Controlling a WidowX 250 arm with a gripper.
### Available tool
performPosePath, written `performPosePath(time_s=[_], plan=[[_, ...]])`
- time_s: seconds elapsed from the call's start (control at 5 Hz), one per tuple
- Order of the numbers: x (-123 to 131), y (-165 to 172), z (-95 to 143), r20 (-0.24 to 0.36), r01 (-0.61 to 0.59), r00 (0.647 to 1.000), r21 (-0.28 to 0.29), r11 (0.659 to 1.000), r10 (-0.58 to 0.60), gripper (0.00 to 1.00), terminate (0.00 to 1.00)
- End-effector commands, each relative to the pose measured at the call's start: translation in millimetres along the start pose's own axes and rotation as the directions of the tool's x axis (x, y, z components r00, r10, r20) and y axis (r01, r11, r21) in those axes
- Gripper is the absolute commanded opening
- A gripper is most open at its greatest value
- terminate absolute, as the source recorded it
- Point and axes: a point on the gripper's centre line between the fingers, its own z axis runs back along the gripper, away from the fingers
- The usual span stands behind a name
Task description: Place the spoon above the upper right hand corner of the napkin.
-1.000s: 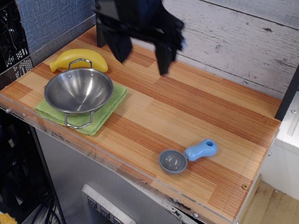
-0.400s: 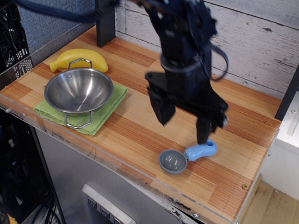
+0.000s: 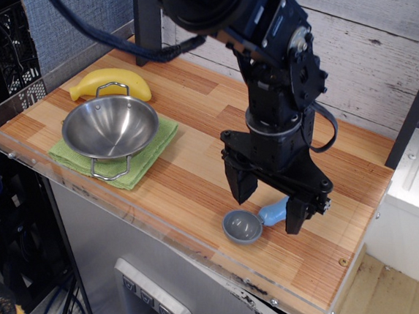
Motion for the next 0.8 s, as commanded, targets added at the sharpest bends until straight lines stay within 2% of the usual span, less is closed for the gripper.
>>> performPosePath(time_s=[0.0, 0.4, 0.6], plan=[[1, -6, -13, -0.031, 0.035, 0.999, 0.020, 0.999, -0.034, 1.00, 0.00], [-1, -11, -26, -0.068, 0.044, 0.997, 0.020, 0.999, -0.042, 1.00, 0.00], [-2, -14, -27, -0.061, 0.052, 0.997, 0.023, 0.998, -0.050, 0.00, 0.00]])
